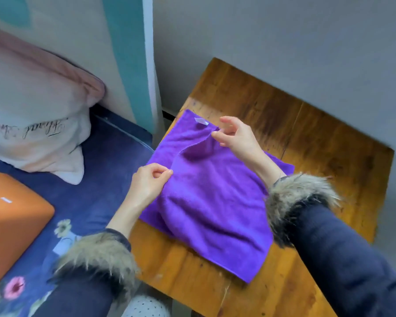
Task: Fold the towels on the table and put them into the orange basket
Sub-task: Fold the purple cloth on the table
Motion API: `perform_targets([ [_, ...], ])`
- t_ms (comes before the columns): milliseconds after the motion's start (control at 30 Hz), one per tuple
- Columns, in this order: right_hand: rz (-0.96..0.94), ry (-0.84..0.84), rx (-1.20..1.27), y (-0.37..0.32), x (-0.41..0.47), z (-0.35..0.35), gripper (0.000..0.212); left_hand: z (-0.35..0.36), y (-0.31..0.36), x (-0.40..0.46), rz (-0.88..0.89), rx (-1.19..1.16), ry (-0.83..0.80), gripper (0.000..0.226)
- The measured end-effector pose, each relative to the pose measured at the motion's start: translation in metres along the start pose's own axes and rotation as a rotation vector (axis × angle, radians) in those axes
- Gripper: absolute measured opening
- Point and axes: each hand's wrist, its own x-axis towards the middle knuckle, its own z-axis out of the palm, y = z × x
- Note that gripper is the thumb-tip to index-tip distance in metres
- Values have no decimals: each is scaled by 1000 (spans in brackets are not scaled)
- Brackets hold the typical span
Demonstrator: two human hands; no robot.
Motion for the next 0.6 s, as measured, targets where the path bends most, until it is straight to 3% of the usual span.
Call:
perform_targets([
  [100,-17,-7,-422,33,17,27,50,9,-39,12,-59,150,-4,38],
  [167,-31,10,-663,59,17,35,53,17,-61,7,1,266,-11,55],
  [300,13,-77,-971,95,6,33,62,33,-79,-6,83,465,-12,67],
  [400,131,-119,-970,105,-3,30,66,38,-79,-5,119,571,-55,74],
  [600,335,-38,-913,120,-41,15,75,30,-63,35,238,673,-176,75],
])
